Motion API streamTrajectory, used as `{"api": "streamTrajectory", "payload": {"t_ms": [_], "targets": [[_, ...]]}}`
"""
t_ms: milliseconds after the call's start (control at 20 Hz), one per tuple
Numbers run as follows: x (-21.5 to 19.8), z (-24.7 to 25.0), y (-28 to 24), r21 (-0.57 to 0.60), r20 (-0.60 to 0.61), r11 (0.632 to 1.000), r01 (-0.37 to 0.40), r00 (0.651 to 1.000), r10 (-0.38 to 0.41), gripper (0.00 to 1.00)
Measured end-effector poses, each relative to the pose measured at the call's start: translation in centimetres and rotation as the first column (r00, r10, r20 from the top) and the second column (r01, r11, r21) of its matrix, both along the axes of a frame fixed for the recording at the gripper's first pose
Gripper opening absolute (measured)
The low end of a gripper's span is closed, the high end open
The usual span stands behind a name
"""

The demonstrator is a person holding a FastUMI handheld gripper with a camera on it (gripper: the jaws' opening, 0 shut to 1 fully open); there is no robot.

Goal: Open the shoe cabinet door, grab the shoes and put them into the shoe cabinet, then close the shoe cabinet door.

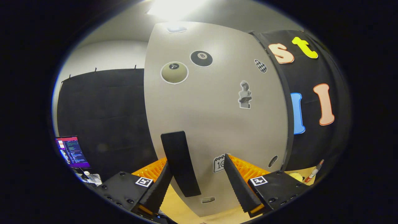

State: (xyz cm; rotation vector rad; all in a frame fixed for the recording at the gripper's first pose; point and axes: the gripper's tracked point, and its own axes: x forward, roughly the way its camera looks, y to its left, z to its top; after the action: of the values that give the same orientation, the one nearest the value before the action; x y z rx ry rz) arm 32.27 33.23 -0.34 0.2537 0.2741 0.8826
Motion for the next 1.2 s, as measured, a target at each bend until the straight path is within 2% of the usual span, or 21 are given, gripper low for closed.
{"api": "streamTrajectory", "payload": {"t_ms": [350,750,1200], "targets": [[2.4,-1.9,5.5,-0.033,-0.023,0.999,0.023,0.999,-0.023,1.00],[4.8,-2.8,7.7,-0.083,0.025,0.987,0.139,0.990,-0.137,1.00],[4.7,-2.5,8.2,-0.105,0.049,0.962,0.252,0.967,-0.248,1.00]]}}
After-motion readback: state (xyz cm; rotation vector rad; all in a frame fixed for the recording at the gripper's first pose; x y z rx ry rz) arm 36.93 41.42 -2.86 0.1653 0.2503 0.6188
